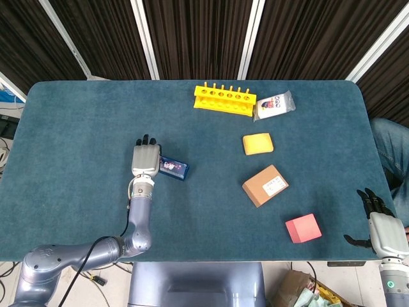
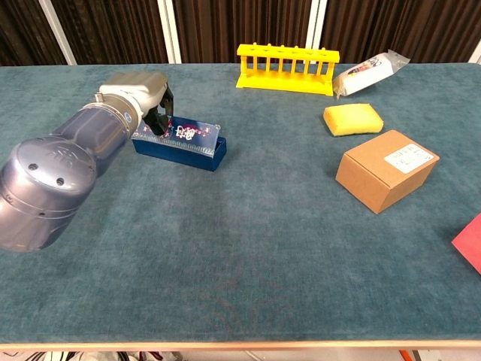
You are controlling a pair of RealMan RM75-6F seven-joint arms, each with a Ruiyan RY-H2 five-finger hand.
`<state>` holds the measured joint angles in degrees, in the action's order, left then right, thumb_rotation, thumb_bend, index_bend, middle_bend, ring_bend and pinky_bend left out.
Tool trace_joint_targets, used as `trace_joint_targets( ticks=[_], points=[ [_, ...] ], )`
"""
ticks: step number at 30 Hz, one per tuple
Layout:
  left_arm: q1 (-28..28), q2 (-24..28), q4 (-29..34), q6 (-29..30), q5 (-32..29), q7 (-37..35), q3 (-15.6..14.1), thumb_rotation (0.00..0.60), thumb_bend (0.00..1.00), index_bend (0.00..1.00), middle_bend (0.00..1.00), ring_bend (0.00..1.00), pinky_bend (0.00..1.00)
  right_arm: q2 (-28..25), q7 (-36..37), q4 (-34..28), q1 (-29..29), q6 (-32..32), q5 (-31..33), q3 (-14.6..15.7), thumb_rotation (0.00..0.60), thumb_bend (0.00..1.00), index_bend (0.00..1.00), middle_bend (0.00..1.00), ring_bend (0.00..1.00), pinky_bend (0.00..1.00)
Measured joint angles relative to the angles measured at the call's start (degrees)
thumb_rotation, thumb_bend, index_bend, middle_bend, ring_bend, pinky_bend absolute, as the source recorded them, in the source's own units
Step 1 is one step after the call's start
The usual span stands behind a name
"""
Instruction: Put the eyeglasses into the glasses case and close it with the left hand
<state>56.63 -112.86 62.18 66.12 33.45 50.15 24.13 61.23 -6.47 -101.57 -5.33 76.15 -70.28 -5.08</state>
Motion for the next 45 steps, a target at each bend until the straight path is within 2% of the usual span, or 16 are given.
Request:
trace_joint_targets(
  ticks=[19, 23, 28, 31, 33, 38, 45],
  points=[
    [1.92, -3.73, -8.20, -2.03, 0.92, -1.31, 1.35, 0.600, 0.53, 0.53, 0.24, 0.08, 0.18, -0.06, -0.41, -0.15, -0.06, -0.21, 0.32, 0.13, 0.600, 0.18, 0.07, 0.04, 0.10, 0.23],
    [2.26, -4.32, -9.85, -2.69, 0.96, -1.41, 1.64, 0.600, 0.53, 0.40, 0.23, 0.08, 0.17, -0.14, -0.50, -0.25, -0.16, -0.39, 0.50, 0.08, 0.600, 0.18, 0.07, 0.04, 0.10, 0.23],
    [2.56, -5.13, -11.79, -3.62, 1.27, -1.63, 1.83, 0.600, 0.53, 0.13, 0.19, 0.08, 0.17, -0.04, -0.65, -0.36, -0.33, -0.78, 0.94, 0.02, 0.600, 0.18, 0.07, 0.05, 0.10, 0.23],
    [2.61, -5.29, -12.04, -3.80, 1.50, -1.66, 2.01, 0.600, 0.52, 0.06, 0.14, 0.08, 0.17, -0.26, -0.68, -0.55, -0.25, -0.58, 0.92, 0.02, 0.600, 0.18, 0.07, 0.05, 0.10, 0.23],
    [2.63, -5.26, -11.91, -3.64, 1.70, -1.73, 2.22, 0.600, 0.51, 0.04, 0.12, 0.07, 0.17, -0.34, -0.56, -0.61, -0.21, -0.46, 0.83, 0.01, 0.600, 0.18, 0.07, 0.05, 0.10, 0.23],
    [2.49, -4.51, -9.74, -2.74, 2.84, -2.77, 2.65, 0.600, 0.46, 0.08, 0.12, 0.07, 0.17, -0.34, -0.32, -0.56, -0.21, -0.44, 0.70, 0.02, 0.600, 0.18, 0.07, 0.05, 0.10, 0.23],
    [0.99, 0.20, 0.28, -0.66, 4.17, -1.48, 2.30, 0.600, 0.37, 0.06, 0.10, 0.03, 0.14, -0.29, 0.07, -0.42, -0.18, -0.24, 0.29, 0.01, 0.600, 0.18, 0.07, 0.05, 0.10, 0.23]
  ],
)
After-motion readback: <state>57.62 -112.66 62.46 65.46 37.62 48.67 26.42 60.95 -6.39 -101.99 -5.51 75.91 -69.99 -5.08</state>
